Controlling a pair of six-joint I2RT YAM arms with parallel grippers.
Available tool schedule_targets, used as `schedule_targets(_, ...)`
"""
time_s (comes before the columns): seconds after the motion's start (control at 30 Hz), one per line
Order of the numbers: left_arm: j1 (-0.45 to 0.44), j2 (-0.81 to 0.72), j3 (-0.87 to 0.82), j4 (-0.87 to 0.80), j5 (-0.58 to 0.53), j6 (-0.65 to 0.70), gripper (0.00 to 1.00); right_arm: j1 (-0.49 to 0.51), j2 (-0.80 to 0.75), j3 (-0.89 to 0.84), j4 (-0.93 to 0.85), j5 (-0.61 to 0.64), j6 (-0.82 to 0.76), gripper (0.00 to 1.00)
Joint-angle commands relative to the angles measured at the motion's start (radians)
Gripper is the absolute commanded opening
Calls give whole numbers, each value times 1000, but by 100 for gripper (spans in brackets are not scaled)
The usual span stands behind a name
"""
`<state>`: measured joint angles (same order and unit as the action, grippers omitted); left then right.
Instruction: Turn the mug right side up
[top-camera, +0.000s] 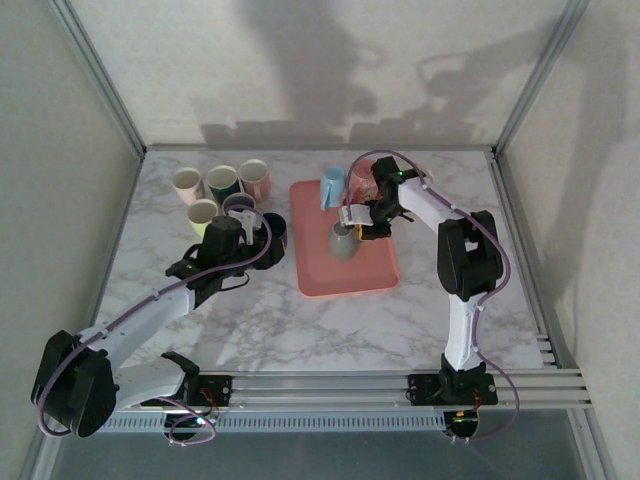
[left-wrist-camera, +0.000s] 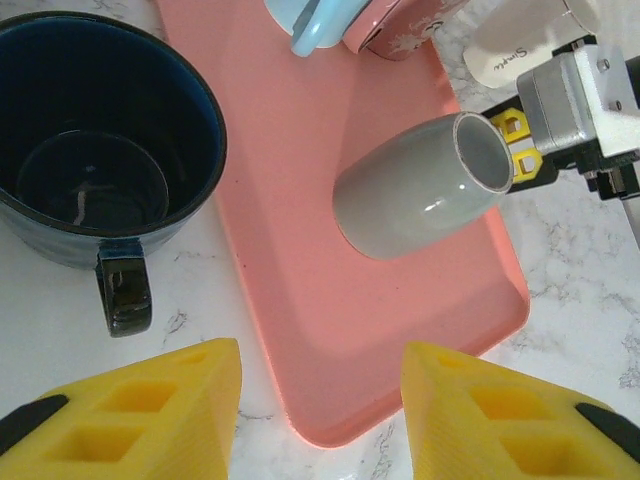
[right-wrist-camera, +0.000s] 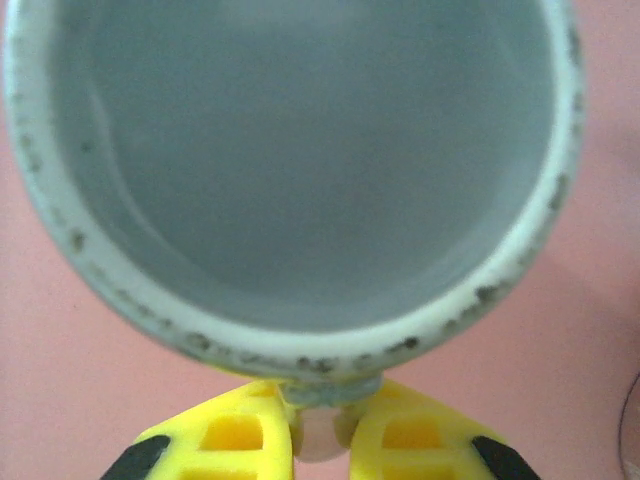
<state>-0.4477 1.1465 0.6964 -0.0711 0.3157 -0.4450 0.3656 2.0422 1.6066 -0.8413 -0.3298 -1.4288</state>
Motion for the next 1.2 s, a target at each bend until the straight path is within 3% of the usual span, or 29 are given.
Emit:
schedule_targets(0.0, 9, 2, 18, 33, 20, 5, 46, 9, -5, 23, -45, 0, 47, 3)
schedule_targets(0.17, 9, 1, 18, 31, 25, -4, 45, 10, -40, -4, -25, -27, 170, 0)
schedule_targets(0.43, 9, -5, 28, 35, 55, -31, 45, 10, -131, -47, 49, -58, 587, 0)
schedule_targets(0.77, 9, -11, 37, 72, 117, -90, 45, 9, -259, -113, 125, -182, 974, 0)
schedule_targets(1.0, 9, -42, -24, 215, 170, -210, 40, 9, -353, -125, 229, -336, 1318, 0)
schedule_targets(1.17, 4, -73, -110, 434, 207, -355, 40, 9, -435, -216, 444, -461, 1568, 0)
